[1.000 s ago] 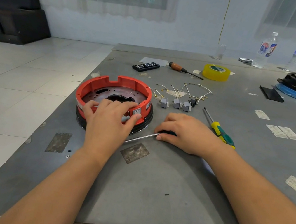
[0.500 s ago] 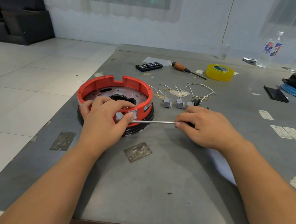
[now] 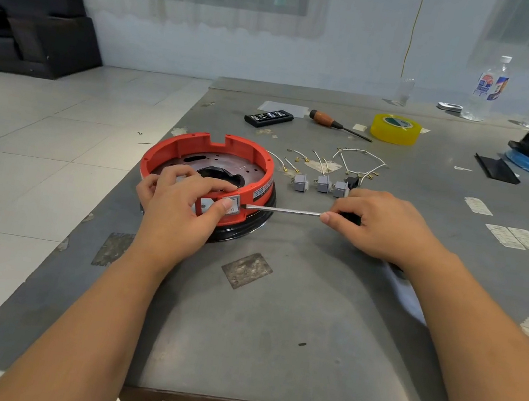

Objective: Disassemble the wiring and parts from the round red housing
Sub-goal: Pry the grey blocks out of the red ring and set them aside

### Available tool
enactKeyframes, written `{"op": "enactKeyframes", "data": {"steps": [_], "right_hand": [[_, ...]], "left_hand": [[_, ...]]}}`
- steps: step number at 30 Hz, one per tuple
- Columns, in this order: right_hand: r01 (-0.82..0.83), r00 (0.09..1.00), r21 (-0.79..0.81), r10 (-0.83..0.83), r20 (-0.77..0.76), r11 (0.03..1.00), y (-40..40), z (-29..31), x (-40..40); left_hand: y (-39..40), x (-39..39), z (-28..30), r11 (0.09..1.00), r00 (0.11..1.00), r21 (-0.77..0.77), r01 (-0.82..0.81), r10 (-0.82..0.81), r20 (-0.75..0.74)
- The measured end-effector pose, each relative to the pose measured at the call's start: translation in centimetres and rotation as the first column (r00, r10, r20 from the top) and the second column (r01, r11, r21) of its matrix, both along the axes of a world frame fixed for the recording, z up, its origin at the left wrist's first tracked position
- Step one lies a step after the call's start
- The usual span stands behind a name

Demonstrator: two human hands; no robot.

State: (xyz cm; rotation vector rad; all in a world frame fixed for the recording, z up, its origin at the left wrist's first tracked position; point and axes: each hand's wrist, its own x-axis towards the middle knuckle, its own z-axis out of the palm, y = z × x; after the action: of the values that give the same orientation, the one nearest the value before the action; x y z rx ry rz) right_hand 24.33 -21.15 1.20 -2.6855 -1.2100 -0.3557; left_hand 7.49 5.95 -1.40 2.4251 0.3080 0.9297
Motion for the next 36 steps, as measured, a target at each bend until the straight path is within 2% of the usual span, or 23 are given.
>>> {"op": "enactKeyframes", "data": {"steps": [4, 8, 15, 21, 28, 36], "right_hand": [[0.002, 0.999, 0.036, -0.003, 0.037, 0.999, 0.4, -0.2, -0.1], [-0.020, 0.992, 0.068, 0.011, 0.123, 0.997, 0.7, -0.2, -0.2], [-0.036, 0.964, 0.101, 0.008, 0.265, 0.994, 0.8, 0.0, -0.4], [-0.021, 0.962, 0.088, -0.004, 0.272, 0.996, 1.0, 0.0, -0.7], [-0.023, 0.970, 0.091, 0.001, 0.244, 0.996, 0.9, -0.6, -0.4], [-0.061, 0.945, 0.094, 0.028, 0.325, 0.994, 1.4, -1.4, -0.2]], "left_hand": [[-0.4, -0.2, 0.1, 0.999, 0.999, -0.026, -0.037, 0.037, 0.010], [-1.0, -0.3, -0.1, 0.995, 0.994, -0.076, -0.063, 0.070, 0.086], [-0.7, 0.0, -0.2, 0.991, 0.997, -0.110, -0.079, 0.081, 0.018], [-0.8, 0.2, -0.5, 0.994, 0.996, -0.072, -0.076, 0.080, 0.042], [-0.8, 0.2, -0.4, 0.995, 0.996, -0.019, -0.095, 0.095, 0.004], [-0.9, 0.4, -0.4, 0.994, 0.994, -0.017, -0.106, 0.107, 0.025]]}}
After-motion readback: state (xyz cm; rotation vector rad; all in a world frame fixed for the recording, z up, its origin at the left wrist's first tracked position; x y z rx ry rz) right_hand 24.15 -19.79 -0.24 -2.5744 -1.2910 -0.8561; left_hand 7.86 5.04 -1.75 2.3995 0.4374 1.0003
